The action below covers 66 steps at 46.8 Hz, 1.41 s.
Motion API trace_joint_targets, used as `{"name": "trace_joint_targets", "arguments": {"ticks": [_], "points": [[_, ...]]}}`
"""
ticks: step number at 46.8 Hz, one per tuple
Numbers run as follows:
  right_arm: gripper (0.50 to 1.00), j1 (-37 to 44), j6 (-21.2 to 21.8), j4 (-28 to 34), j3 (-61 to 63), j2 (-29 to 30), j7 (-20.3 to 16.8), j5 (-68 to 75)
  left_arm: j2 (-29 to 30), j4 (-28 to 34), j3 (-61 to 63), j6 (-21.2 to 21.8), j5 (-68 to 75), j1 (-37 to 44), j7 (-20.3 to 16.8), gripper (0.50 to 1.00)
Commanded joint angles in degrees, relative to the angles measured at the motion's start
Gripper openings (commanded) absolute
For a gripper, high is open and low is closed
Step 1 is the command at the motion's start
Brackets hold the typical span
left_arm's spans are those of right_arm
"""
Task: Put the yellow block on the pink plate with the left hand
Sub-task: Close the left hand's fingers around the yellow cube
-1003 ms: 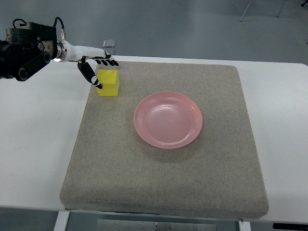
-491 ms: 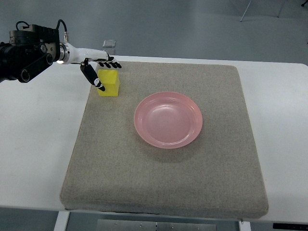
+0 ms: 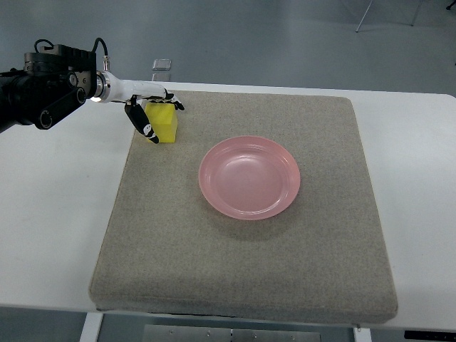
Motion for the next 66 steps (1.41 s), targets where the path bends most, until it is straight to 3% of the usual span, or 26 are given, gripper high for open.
{"name": "trace_joint_targets", "arguments": {"ticks": [1,7,18,29,34,42,46,56,66], "points": [[0.924,0.0,0.0,0.0,0.0,0.0,0.0,0.0,-0.5,0.1,0.5,0.2,0.0,0.2,0.0,0.917],[0.924,0.0,0.0,0.0,0.0,0.0,0.0,0.0,-0.7,0.1,1.0,1.5,0.3,0.2,0.0,0.913],[0.924,0.0,0.0,0.0,0.0,0.0,0.0,0.0,-0.6,0.1,0.9,2.2,0.1,-0.2,-0.6,0.954],[0.924,0.0,0.0,0.0,0.0,0.0,0.0,0.0,-0.5,0.1,1.0,2.2,0.3,-0.4,-0.8,0.939],[0.924,0.0,0.0,0.0,0.0,0.0,0.0,0.0,-0.5,0.1,1.3,2.3,1.2,-0.4,-0.8,0.855],[0.924,0.0,0.0,0.0,0.0,0.0,0.0,0.0,-0.5,0.1,1.5,4.2,4.8,-0.3,-0.8,0.814],[0.924,0.0,0.0,0.0,0.0,0.0,0.0,0.0,-0.5,0.1,1.4,4.5,5.2,-0.3,-0.8,0.75],[0.924,0.0,0.0,0.0,0.0,0.0,0.0,0.0,-0.5,0.1,1.3,4.8,5.1,-0.1,-0.7,0.707],[0.924,0.0,0.0,0.0,0.0,0.0,0.0,0.0,-0.6,0.2,1.3,7.0,4.9,-0.1,-0.6,0.581]]}}
